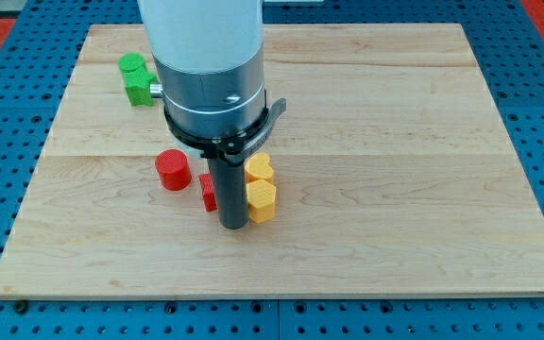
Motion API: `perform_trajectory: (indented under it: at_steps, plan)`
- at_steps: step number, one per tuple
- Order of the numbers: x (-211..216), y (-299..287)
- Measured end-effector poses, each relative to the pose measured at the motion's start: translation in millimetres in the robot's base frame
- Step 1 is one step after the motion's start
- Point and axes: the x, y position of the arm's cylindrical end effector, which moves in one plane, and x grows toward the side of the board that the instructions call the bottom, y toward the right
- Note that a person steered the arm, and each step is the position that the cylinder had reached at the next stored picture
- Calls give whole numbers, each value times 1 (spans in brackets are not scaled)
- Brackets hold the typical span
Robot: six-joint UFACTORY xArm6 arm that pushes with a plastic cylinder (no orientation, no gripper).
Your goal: Slightly push the red blocks up
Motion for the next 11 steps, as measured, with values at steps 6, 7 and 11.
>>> perform_trajectory:
  at_steps: [6,7,11]
  plan:
    - [-37,-76]
    - [-43,-70]
    - [-25,22]
